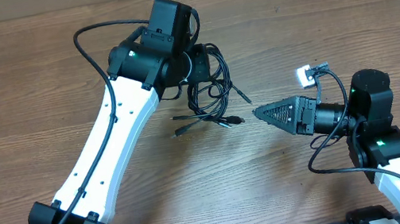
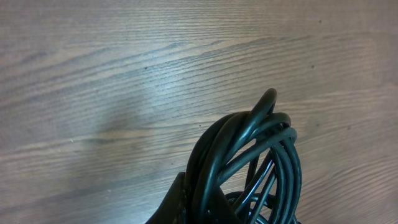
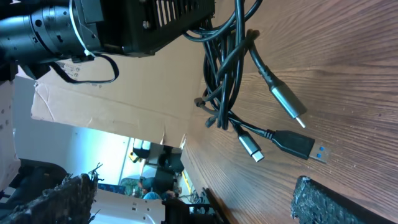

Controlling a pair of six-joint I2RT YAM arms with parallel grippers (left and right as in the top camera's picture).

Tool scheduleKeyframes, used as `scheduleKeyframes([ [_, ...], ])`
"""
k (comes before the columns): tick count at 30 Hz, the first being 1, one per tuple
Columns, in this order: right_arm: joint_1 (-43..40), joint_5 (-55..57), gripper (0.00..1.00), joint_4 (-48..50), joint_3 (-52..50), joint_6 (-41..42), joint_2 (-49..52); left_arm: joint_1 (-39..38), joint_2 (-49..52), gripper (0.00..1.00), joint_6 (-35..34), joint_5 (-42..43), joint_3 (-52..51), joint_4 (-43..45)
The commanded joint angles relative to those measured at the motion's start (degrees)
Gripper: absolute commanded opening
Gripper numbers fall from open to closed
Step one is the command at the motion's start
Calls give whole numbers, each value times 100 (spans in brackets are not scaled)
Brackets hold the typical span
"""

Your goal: Untangle cables

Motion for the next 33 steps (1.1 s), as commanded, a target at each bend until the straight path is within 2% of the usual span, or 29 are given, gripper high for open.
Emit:
scheduleKeyframes([
  [1, -11, -107, 100, 39, 151, -68, 7, 20, -98, 4, 739, 70, 120, 59],
  [4, -11, -111, 100, 39, 151, -94, 7, 20, -98, 4, 1207, 79, 120, 90],
  [9, -11, -114, 100, 105, 151, -671, 7, 20, -98, 4, 2778, 334, 120, 122],
  [17, -11, -111, 100, 146, 151, -1311, 11, 13, -101, 4, 4232, 374, 120, 859],
  [21, -11, -76, 100, 149, 151, -1510, 17, 9, -101, 4, 4437, 374, 120, 1338],
  [24, -11, 142, 96, 149, 151, -1545, 17, -9, -101, 4, 4439, 372, 120, 1554],
  [33, -11, 299, 87, 192, 151, -1545, 17, -299, -98, 4, 4863, 374, 118, 1563],
])
